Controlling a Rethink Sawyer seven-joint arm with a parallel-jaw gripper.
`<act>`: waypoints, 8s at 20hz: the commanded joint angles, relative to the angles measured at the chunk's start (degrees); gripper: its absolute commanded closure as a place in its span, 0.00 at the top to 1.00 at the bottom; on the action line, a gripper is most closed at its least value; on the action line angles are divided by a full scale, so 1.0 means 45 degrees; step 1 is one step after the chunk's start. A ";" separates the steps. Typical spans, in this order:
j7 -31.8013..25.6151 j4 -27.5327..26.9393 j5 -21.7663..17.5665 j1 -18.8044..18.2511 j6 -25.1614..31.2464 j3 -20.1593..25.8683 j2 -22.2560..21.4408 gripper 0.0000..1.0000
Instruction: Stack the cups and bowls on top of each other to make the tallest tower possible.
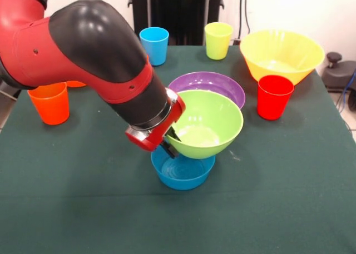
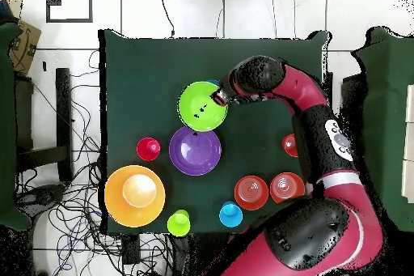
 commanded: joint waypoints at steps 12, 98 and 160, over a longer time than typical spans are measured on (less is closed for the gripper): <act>-0.1161 -0.1949 -0.3297 0.1771 0.1030 -0.2337 0.0397 0.00; -0.0662 -0.0522 0.0083 0.0400 -0.0209 -0.0652 0.1660 0.00; -0.1429 -0.0393 -0.3736 0.0504 -0.4409 -0.0812 -0.1652 1.00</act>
